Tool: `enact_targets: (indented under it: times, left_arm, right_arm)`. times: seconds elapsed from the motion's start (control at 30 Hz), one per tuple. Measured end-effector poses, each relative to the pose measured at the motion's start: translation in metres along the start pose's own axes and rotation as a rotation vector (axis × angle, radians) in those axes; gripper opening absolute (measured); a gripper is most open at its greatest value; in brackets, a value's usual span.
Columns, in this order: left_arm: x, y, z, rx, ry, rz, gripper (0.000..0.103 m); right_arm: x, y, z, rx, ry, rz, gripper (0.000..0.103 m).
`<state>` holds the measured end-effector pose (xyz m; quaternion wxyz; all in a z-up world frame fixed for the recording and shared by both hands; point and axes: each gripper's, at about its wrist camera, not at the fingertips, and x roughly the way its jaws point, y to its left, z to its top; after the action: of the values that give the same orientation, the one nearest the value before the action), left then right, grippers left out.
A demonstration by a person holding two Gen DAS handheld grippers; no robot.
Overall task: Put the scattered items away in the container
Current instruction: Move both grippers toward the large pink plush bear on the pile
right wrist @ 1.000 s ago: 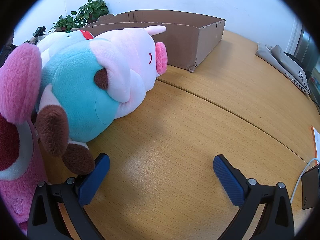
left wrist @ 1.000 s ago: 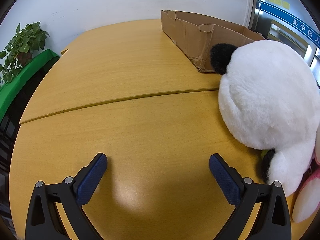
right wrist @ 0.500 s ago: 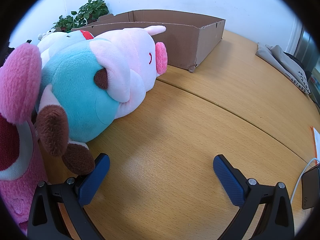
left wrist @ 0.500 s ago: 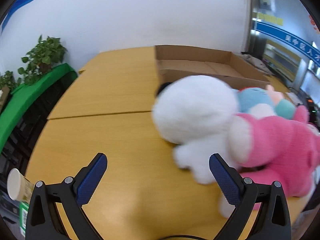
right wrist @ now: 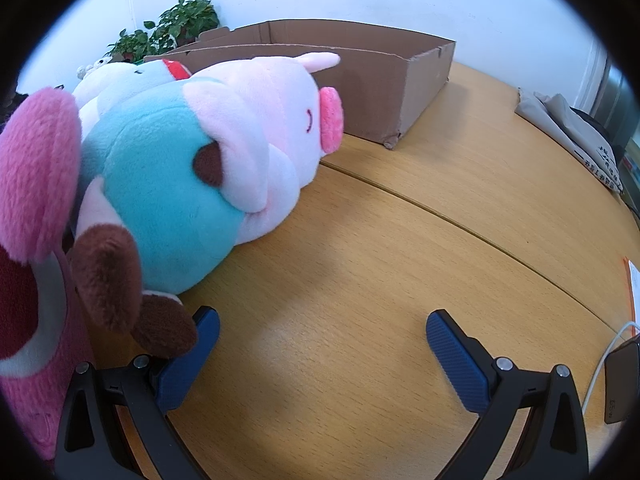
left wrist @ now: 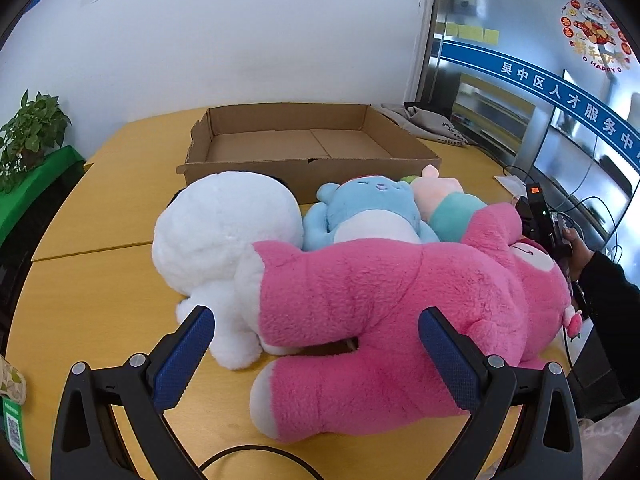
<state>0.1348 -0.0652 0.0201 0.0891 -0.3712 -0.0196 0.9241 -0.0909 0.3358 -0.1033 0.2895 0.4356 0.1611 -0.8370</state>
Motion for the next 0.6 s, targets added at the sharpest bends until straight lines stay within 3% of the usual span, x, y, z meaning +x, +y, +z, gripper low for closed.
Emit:
enact_targets:
  times: [0.17,0.3,0.47,0.6]
  left_arm:
    - [-0.005,-0.013,0.004,-0.003,-0.005,-0.025,0.103]
    - [-0.01,-0.012,0.006,-0.012,-0.005,-0.043,0.103]
    - [-0.021,-0.023,0.006,0.015,-0.031,-0.045,0.103]
    - [-0.026,-0.037,0.002,0.021,-0.068,-0.043,0.103]
  right_arm:
    - [-0.054,-0.018,-0.029,0.149,0.014,-0.202,0.102]
    - [-0.133,-0.009,-0.05,0.263,-0.081,-0.337,0.102]
    - [-0.213,0.059,-0.057,0.342,-0.189,-0.384,0.102]
    - [-0.232,0.129,-0.048,0.377,-0.226,-0.351,0.102]
